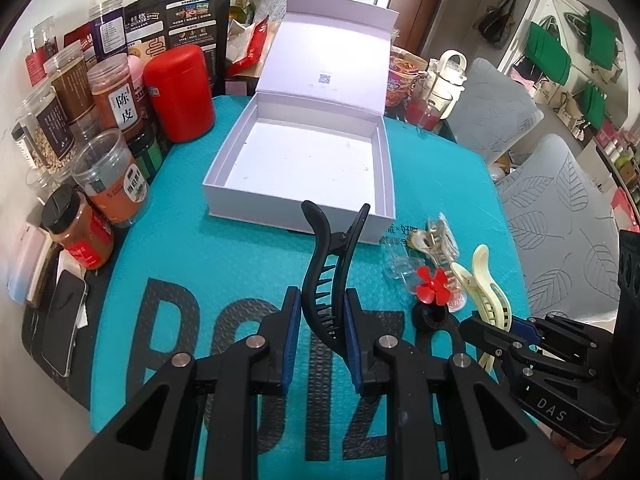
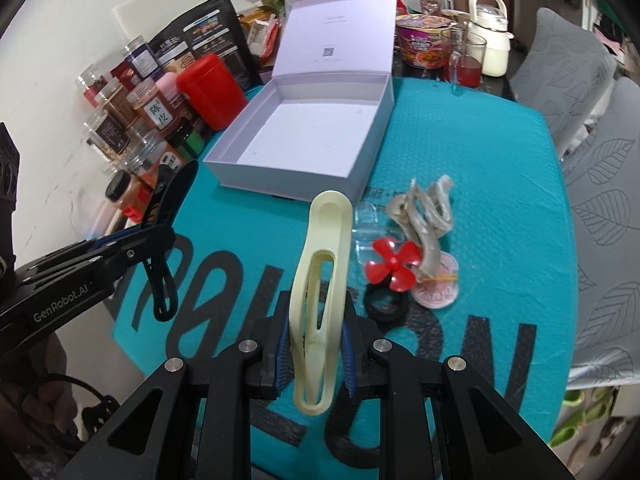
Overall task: Organize rigid objects
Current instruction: 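Carry both held clips over the open white box and lower them inside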
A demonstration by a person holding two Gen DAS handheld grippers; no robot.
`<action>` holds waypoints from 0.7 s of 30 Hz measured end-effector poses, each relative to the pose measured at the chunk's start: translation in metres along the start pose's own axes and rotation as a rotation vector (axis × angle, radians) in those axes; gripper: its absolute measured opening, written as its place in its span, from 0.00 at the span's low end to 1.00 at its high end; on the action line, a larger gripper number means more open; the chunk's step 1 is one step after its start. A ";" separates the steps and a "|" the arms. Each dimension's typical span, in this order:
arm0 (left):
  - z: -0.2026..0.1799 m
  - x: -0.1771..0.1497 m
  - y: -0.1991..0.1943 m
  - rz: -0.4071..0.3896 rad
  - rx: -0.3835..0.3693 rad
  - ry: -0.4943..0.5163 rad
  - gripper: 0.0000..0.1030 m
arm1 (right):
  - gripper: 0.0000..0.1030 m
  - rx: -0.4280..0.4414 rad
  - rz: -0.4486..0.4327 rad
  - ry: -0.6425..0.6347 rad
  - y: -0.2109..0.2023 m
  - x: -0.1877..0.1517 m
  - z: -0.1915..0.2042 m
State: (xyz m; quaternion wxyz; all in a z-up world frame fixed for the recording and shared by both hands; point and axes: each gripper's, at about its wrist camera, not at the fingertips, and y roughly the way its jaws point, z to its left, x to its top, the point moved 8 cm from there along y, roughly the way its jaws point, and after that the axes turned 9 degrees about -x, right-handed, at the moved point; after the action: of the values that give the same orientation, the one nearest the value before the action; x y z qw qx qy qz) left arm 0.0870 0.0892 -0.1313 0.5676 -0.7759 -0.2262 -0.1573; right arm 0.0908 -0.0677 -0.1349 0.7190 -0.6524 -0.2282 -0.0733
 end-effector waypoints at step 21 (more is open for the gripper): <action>0.057 0.090 0.019 -0.008 -0.018 0.059 0.20 | 0.21 0.011 -0.009 0.017 0.045 0.084 0.052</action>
State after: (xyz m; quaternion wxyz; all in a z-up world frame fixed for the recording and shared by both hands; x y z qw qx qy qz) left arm 0.1726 0.1538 -0.1196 0.5664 -0.7750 -0.2110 -0.1845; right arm 0.1715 0.0054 -0.1378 0.7241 -0.6468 -0.2253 -0.0807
